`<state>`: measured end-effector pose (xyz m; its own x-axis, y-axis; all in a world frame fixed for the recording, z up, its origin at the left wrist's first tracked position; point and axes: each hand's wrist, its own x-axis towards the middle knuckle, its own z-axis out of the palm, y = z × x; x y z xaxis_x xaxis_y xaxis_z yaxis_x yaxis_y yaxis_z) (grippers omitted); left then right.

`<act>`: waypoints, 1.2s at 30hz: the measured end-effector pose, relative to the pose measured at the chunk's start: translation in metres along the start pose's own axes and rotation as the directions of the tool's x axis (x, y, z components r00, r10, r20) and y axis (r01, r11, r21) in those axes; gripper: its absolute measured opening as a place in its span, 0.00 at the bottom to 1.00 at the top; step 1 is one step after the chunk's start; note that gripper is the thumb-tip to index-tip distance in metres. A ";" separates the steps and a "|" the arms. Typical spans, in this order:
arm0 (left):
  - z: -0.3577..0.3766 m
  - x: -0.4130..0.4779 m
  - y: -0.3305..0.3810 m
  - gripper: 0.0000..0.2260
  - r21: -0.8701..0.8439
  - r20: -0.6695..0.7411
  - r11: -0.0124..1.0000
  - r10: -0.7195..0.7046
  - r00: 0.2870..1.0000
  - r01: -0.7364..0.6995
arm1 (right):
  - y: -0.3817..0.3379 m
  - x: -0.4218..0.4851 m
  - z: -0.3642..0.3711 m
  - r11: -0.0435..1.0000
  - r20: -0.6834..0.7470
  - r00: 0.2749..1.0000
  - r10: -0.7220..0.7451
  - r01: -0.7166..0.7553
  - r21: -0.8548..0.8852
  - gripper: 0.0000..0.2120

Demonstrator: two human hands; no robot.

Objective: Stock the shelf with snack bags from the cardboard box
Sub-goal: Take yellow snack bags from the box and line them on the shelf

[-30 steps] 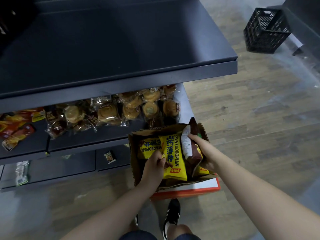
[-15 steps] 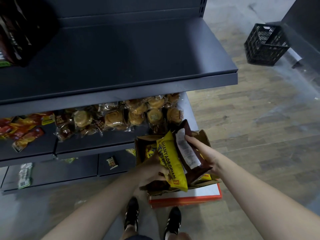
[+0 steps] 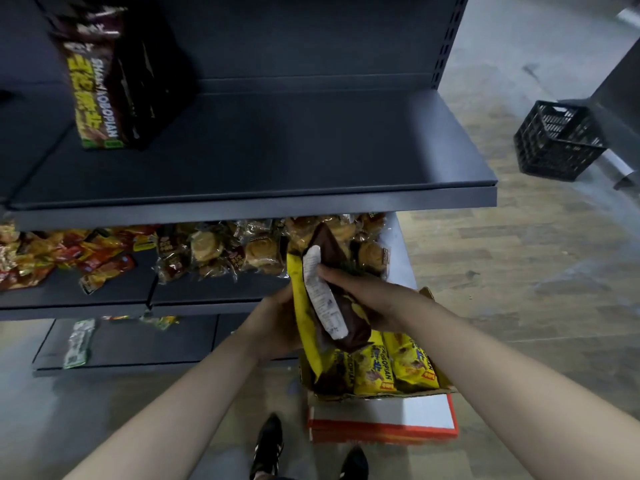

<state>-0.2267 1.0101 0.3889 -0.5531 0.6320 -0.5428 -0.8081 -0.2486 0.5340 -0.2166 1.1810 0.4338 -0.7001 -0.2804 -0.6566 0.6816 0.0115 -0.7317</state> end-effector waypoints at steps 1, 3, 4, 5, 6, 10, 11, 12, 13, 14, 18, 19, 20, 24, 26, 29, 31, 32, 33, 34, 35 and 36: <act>0.001 -0.007 0.003 0.28 0.029 -0.013 0.999 0.032 0.999 -0.031 | -0.006 -0.001 0.008 0.999 -0.016 1.000 -0.024 0.023 -0.049 0.39; 0.000 -0.018 0.012 0.26 0.035 -0.138 0.994 0.109 0.984 -0.106 | -0.018 -0.004 0.024 0.989 -0.024 0.996 -0.081 0.078 -0.124 0.38; 0.002 -0.024 0.018 0.24 0.039 -0.208 0.988 0.155 0.966 -0.150 | -0.024 -0.006 0.031 0.982 -0.017 0.992 -0.123 0.119 -0.147 0.34; 0.003 -0.030 0.025 0.24 0.034 -0.265 0.978 0.205 0.942 -0.204 | -0.029 -0.007 0.038 0.972 -0.012 0.985 -0.170 0.166 -0.165 0.30; 0.004 -0.037 0.031 0.22 0.050 -0.318 0.967 0.252 0.914 -0.250 | -0.034 -0.008 0.045 0.960 -0.006 0.976 -0.219 0.214 -0.180 0.25; 0.006 -0.066 0.054 0.25 0.121 -0.347 0.924 0.383 0.856 -0.363 | -0.055 -0.012 0.074 0.918 0.033 0.936 -0.351 0.351 -0.186 0.11; 0.006 -0.073 0.060 0.24 0.148 -0.347 0.909 0.417 0.840 -0.390 | -0.060 -0.015 0.081 0.912 0.034 0.929 -0.368 0.368 -0.181 0.11; 0.006 -0.080 0.066 0.21 0.176 -0.340 0.894 0.449 0.826 -0.413 | -0.066 -0.017 0.088 0.907 0.035 0.922 -0.387 0.387 -0.168 0.11; 0.008 -0.085 0.073 0.18 0.207 -0.348 0.877 0.481 0.805 -0.435 | -0.071 -0.018 0.093 0.900 0.037 0.913 -0.407 0.408 -0.153 0.10; 0.010 -0.091 0.080 0.17 0.252 -0.367 0.853 0.521 0.771 -0.457 | -0.076 -0.019 0.098 0.894 0.039 0.905 -0.423 0.424 -0.143 0.11; 0.017 -0.110 0.106 0.12 0.387 -0.389 0.713 0.701 0.598 -0.585 | -0.099 -0.017 0.120 0.866 0.000 0.872 -0.489 0.485 -0.125 0.15; 0.016 -0.111 0.112 0.08 0.405 -0.401 0.660 0.750 0.526 -0.633 | -0.104 -0.015 0.125 0.859 -0.013 0.865 -0.502 0.497 -0.124 0.19; 0.017 -0.112 0.118 0.05 0.429 -0.411 0.610 0.789 0.457 -0.666 | -0.109 -0.012 0.131 0.854 -0.033 0.858 -0.512 0.505 -0.122 0.23; 0.014 -0.117 0.139 0.03 0.487 -0.395 0.488 0.863 0.317 -0.724 | -0.128 0.002 0.150 0.831 -0.125 0.822 -0.555 0.545 -0.109 0.28; 0.014 -0.122 0.148 0.07 0.478 -0.322 0.503 0.863 0.390 -0.719 | -0.137 0.009 0.155 0.831 -0.175 0.813 -0.556 0.548 -0.092 0.27; 0.015 -0.126 0.161 0.09 0.483 -0.167 0.566 0.809 0.564 -0.668 | -0.152 0.016 0.160 0.831 -0.208 0.805 -0.555 0.549 -0.095 0.28; 0.016 -0.127 0.170 0.13 0.543 -0.108 0.574 0.772 0.626 -0.614 | -0.164 0.022 0.167 0.853 -0.216 0.826 -0.521 0.496 -0.162 0.32; 0.015 -0.126 0.175 0.21 0.563 -0.099 0.582 0.753 0.651 -0.587 | -0.171 0.025 0.171 0.871 -0.222 0.844 -0.488 0.454 -0.190 0.35; 0.012 -0.125 0.180 0.26 0.567 -0.103 0.601 0.730 0.676 -0.563 | -0.177 0.027 0.174 0.896 -0.220 0.872 -0.437 0.403 -0.186 0.36; 0.011 -0.125 0.186 0.25 0.558 -0.098 0.616 0.714 0.693 -0.556 | -0.182 0.029 0.175 0.918 -0.205 0.896 -0.393 0.371 -0.138 0.35; 0.009 -0.124 0.192 0.19 0.542 -0.091 0.627 0.706 0.702 -0.560 | -0.188 0.031 0.174 0.928 -0.171 0.913 -0.372 0.371 -0.037 0.32; 0.007 -0.124 0.198 0.13 0.528 -0.098 0.637 0.702 0.706 -0.561 | -0.193 0.031 0.172 0.921 -0.128 0.920 -0.371 0.382 0.080 0.27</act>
<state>-0.3163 0.8878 0.5663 -0.9772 0.2000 -0.0714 -0.0978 -0.1252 0.9873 -0.3333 1.0052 0.5856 -0.9240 -0.1394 -0.3562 0.3769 -0.1737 -0.9098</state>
